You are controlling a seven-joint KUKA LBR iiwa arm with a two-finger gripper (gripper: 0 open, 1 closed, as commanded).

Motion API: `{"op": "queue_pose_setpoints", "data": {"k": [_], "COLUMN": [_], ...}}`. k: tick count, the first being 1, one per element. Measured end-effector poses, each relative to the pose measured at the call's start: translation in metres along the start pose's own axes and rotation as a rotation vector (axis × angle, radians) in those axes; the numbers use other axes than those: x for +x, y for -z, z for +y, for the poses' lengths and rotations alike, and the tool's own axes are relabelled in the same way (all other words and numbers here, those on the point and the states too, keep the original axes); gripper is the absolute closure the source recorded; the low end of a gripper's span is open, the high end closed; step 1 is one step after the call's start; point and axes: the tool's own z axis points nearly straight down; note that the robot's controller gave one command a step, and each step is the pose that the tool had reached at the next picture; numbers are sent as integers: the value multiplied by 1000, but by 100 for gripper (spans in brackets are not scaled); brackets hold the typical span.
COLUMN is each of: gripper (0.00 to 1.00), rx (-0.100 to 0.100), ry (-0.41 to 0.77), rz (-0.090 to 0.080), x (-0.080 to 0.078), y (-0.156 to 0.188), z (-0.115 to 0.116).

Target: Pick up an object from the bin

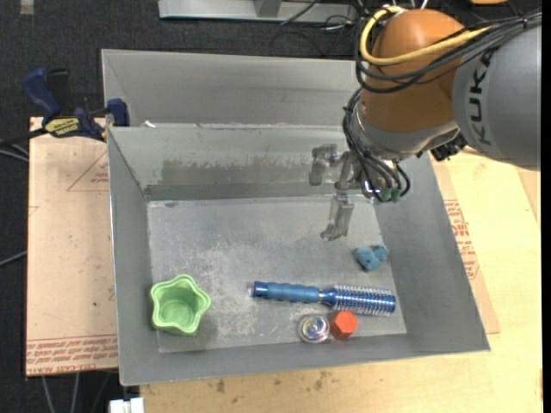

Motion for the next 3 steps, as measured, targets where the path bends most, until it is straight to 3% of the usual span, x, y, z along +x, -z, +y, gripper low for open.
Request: {"op": "queue_pose_setpoints", "data": {"k": [1, 2, 3], "gripper": [0, 0, 100], "rx": [0, 4, 1], "ry": [376, 419, 416], "rz": [5, -19, -5], "x": [56, 117, 120], "y": [-127, -163, -164], "z": [-78, -45, -46]}}
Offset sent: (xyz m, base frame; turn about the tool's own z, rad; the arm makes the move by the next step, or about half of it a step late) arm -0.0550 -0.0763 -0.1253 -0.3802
